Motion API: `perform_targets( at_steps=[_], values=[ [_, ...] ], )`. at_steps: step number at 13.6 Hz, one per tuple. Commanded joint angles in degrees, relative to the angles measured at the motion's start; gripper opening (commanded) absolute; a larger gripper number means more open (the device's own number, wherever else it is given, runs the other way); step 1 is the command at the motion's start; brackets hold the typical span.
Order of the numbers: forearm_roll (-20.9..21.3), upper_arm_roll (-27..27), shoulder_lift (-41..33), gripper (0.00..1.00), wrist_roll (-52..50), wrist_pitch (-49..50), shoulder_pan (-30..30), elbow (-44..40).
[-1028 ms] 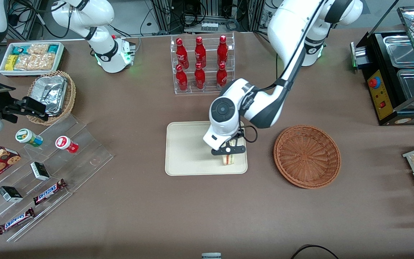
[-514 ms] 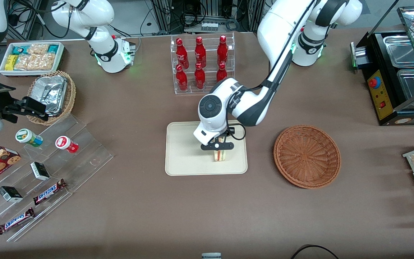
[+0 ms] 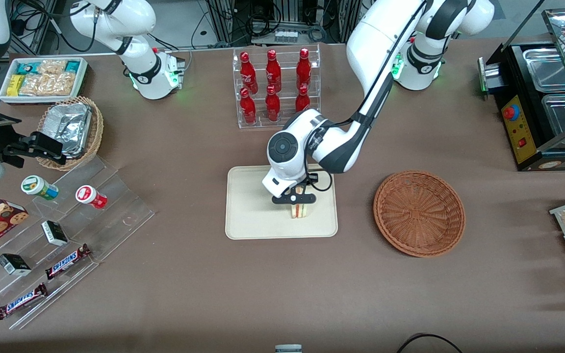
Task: Place sandwich from basket to tray
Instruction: 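Lower the sandwich onto the tray and open the left gripper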
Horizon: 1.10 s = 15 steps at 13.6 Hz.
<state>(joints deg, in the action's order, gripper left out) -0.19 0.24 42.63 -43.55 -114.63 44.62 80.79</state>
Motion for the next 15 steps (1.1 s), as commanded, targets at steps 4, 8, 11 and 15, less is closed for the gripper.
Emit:
perform_targets(
  at_steps=[4, 8, 11, 15],
  values=[
    [-0.43, 0.81, 0.26, 0.99, -0.66, 0.72, 0.38, -3.52],
    [-0.43, 1.08, -5.35, 1.00, -0.74, 4.40, -1.28, -3.79],
    [-0.60, 0.99, -11.93, 1.00, -0.65, 10.80, -5.23, -3.71],
    [-0.78, 1.08, -21.34, 1.00, 2.85, 22.93, -12.00, -3.36]
  ],
)
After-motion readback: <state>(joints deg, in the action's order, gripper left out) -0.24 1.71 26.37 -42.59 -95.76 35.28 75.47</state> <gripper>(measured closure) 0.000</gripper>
